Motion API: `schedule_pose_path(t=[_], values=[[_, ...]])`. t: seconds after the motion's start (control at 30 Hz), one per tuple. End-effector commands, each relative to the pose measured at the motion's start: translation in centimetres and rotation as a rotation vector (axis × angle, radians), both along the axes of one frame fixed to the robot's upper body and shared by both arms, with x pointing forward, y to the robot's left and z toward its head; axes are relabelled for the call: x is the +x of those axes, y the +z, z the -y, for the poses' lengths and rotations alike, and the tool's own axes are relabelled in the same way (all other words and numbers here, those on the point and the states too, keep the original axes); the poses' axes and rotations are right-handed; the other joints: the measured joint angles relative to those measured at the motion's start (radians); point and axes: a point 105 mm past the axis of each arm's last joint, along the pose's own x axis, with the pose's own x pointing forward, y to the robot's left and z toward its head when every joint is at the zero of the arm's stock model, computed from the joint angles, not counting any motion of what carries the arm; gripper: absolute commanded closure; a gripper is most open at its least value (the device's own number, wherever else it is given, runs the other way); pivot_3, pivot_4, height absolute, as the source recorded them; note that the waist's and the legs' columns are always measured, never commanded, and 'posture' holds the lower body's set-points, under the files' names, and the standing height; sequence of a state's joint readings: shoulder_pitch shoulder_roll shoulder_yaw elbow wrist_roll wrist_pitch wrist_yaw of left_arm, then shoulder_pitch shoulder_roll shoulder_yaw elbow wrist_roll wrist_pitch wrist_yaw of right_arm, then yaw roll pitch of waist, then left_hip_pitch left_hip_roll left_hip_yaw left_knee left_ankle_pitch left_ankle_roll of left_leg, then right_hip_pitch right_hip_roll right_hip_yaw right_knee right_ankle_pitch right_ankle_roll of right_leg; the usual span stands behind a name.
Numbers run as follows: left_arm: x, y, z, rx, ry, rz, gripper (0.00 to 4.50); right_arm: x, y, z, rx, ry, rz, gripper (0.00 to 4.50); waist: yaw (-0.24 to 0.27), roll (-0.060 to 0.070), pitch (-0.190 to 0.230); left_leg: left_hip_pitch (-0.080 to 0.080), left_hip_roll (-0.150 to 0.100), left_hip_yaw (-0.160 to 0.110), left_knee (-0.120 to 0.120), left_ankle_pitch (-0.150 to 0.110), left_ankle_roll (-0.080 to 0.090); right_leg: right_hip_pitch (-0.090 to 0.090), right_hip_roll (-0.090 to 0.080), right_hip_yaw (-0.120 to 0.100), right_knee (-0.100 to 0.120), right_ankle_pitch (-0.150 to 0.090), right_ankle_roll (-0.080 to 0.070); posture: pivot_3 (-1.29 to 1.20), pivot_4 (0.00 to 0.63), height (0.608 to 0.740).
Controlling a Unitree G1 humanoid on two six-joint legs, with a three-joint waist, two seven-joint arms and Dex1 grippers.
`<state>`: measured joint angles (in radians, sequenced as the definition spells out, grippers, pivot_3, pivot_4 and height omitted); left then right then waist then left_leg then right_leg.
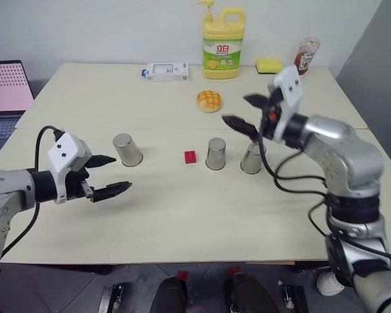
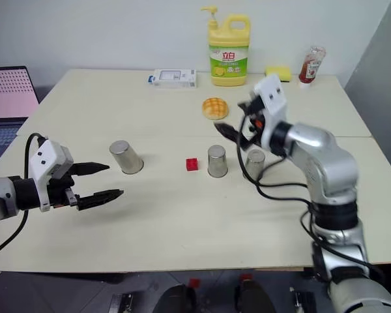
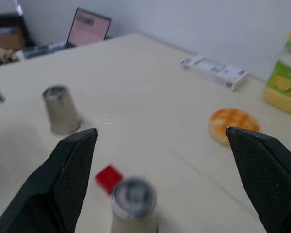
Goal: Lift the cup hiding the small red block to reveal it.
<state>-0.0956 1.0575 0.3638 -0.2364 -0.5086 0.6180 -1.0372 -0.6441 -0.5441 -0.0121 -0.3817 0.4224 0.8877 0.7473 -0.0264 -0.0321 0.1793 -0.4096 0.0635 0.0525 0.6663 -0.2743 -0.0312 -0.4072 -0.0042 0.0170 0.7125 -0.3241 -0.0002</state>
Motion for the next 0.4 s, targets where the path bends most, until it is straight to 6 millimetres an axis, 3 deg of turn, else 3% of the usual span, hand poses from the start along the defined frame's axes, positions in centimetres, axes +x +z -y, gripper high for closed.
schedule_pose_path(t=[0.03, 0.13, 0.4], values=[[-0.4, 1.4, -0.2, 0.018, -0.001, 0.046, 0.0, -5.3, -1.3, -0.4, -0.082, 0.214, 0.001, 0.02, -0.003, 0.0, 0.0, 0.0, 0.0, 0.0, 0.0, 0.0, 0.0, 0.0, 0.0, 0.0, 0.0, 0.0, 0.0, 0.0, 0.15, 0.74], [-0.6, 1.3, -0.3, 0.021, 0.002, 0.042, 0.0, -7.2, -3.5, 0.6, -0.137, 0.23, -0.072, 0.02, -0.009, 0.0, 0.0, 0.002, 0.0, 0.0, 0.0, 0.0, 0.0, 0.001, 0.001, 0.0, 0.001, 0.0, 0.0, 0.0, 0.15, 0.74], [-0.6, 1.0, -0.2, 0.007, 0.001, 0.032, 0.0, -7.4, -4.7, 1.7, -0.13, 0.176, -0.056, 0.02, -0.007, 0.0, 0.0, 0.008, 0.0, 0.001, 0.0, 0.002, 0.001, 0.005, 0.001, 0.001, 0.004, 0.0, 0.0, 0.0, 0.15, 0.74]])
